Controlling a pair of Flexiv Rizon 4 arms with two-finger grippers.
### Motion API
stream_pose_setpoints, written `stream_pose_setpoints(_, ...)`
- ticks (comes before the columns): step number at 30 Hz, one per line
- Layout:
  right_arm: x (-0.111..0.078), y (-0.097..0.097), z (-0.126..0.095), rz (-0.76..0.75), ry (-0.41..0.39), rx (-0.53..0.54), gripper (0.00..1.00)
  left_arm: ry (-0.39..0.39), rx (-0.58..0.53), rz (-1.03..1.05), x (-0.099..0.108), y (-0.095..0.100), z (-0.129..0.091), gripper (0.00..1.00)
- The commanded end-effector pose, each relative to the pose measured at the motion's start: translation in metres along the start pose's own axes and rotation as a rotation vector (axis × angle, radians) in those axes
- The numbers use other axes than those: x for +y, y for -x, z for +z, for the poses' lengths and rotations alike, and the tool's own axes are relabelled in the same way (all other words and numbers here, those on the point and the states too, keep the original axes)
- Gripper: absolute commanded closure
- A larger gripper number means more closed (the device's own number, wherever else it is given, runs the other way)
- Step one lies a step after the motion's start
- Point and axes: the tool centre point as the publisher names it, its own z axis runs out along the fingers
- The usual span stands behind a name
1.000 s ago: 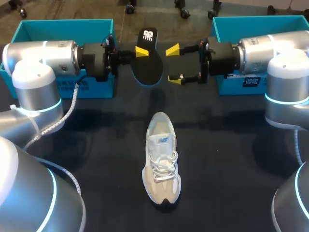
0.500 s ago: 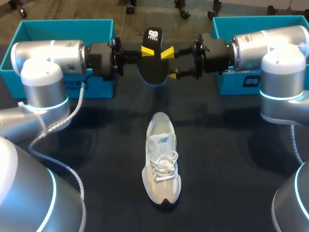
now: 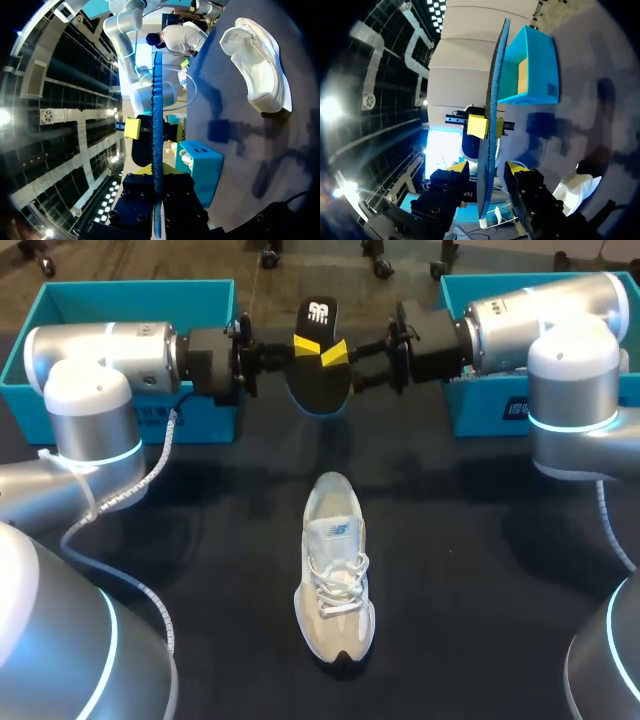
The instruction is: Take the shoe out of the shoebox, open the shoe tongue, remove and reinsert the insole, then place the shoe into the shoebox
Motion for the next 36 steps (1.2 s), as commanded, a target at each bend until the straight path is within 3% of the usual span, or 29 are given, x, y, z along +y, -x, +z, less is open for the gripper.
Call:
stream_pose_setpoints(1, 0.004, 0.002, 0.002, 0.001, -0.013, -0.004, 0.61, 0.001, -0.002, 0.002, 0.000, -0.001, 0.001, 1.00)
stream_pose_setpoints(13, 0.006, 0.006, 0.007, 0.022, -0.020, 0.007, 0.73, 0.001, -0.002, 0.002, 0.000, -0.001, 0.001, 1.00)
stream_pose_setpoints(19, 0.007, 0.005, 0.007, 0.023, -0.023, 0.004, 0.84, 0.001, -0.002, 0.002, 0.000, -0.001, 0.001, 1.00)
stream_pose_setpoints(20, 0.007, 0.005, 0.008, 0.023, -0.023, 0.005, 0.88, 0.001, -0.002, 0.002, 0.000, -0.001, 0.001, 1.00)
stream_pose_setpoints(21, 0.007, 0.005, 0.008, 0.022, -0.023, 0.006, 1.00, 0.001, -0.002, 0.002, 0.000, -0.001, 0.001, 1.00)
stream_pose_setpoints(25, 0.008, 0.005, 0.008, 0.013, -0.015, 0.009, 1.00, 0.001, -0.002, 0.002, 0.000, -0.001, 0.001, 1.00)
stream_pose_setpoints(26, 0.008, 0.006, 0.008, 0.010, -0.012, 0.010, 1.00, -0.008, 0.007, -0.006, 0.000, -0.001, 0.000, 0.74)
stream_pose_setpoints(27, 0.008, 0.006, 0.007, 0.009, -0.010, 0.011, 1.00, -0.011, 0.010, -0.008, -0.001, 0.000, -0.001, 0.54)
stream_pose_setpoints(28, 0.008, 0.007, 0.007, 0.006, -0.009, 0.012, 1.00, -0.011, 0.017, -0.009, -0.002, 0.000, -0.002, 0.02)
stream_pose_setpoints(36, 0.002, 0.015, -0.007, -0.037, 0.011, 0.011, 1.00, -0.028, 0.148, -0.055, -0.014, 0.004, -0.022, 0.00)
